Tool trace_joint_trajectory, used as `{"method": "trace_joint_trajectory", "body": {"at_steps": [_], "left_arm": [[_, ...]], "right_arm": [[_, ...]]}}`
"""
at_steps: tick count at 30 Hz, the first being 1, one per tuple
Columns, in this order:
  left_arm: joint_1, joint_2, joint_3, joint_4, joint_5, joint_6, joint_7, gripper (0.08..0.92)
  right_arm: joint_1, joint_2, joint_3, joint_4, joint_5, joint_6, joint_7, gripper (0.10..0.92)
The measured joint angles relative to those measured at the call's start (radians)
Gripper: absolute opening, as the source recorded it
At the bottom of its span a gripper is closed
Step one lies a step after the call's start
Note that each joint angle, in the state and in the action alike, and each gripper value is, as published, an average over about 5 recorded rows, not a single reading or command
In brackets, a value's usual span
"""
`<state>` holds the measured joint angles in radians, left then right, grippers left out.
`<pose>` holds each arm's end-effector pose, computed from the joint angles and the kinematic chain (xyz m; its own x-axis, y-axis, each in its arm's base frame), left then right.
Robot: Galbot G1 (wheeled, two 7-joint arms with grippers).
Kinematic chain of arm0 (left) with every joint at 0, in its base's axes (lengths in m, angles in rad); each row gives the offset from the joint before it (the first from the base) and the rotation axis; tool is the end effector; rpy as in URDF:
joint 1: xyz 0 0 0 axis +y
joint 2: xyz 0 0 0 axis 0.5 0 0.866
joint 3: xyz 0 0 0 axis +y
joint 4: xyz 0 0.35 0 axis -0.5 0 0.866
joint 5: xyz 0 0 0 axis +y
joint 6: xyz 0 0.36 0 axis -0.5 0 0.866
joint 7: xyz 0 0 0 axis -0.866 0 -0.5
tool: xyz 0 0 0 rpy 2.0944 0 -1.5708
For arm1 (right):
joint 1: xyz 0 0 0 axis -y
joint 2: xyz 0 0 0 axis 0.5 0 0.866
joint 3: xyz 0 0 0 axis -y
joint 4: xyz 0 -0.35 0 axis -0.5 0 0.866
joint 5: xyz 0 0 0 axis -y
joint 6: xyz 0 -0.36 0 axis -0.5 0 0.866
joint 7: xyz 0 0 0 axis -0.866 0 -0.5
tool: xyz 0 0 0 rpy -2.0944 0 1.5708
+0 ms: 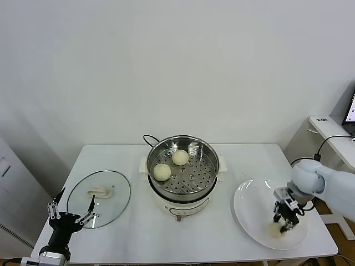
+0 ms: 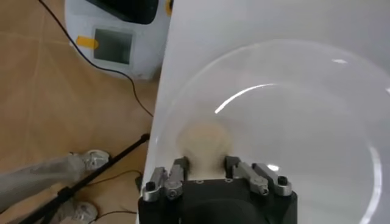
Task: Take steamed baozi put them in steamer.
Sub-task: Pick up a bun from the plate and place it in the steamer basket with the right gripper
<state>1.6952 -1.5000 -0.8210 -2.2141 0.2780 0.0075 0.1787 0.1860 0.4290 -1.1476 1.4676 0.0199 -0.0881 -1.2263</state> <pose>0.1425 0.0937 -0.2681 -0.9971 -0.0403 0.0653 -0.0036 0.8745 0.4850 0.4457 -0.2038 -0.1945 0.0998 -0.0573 0.9934 -0.9702 -0.2274 0.0843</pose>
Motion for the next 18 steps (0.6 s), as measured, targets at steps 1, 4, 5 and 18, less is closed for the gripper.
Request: {"method": "trace_joint_trajectory", "body": {"at_steps": [1,4,5,18], "left_arm": [[0.001,0.0,-0.001,-0.001,-0.001,-0.001,0.0,0.823],[0.003,-0.003,-0.002,-0.003,-0.004,-0.003,0.0,0.823],[0.004,-0.004,-0.003,-0.004,-0.006,-0.004,0.0,0.823],[0.003,-0.01,-0.012,-0.004,-0.022,-0.01,-0.001,0.823]], "right_arm": [[0.036,0.007,-0.02,-0.008,0.015,0.003,-0.002,0.332],[0.158,0.039,-0.082,-0.044,0.067,0.017,-0.007,0.331],[0.2,0.056,-0.102,-0.059,0.086,0.023,-0.008,0.331],[0.563,0.332,-0.198,-0.105,0.247,0.134,0.006,0.331]]}}
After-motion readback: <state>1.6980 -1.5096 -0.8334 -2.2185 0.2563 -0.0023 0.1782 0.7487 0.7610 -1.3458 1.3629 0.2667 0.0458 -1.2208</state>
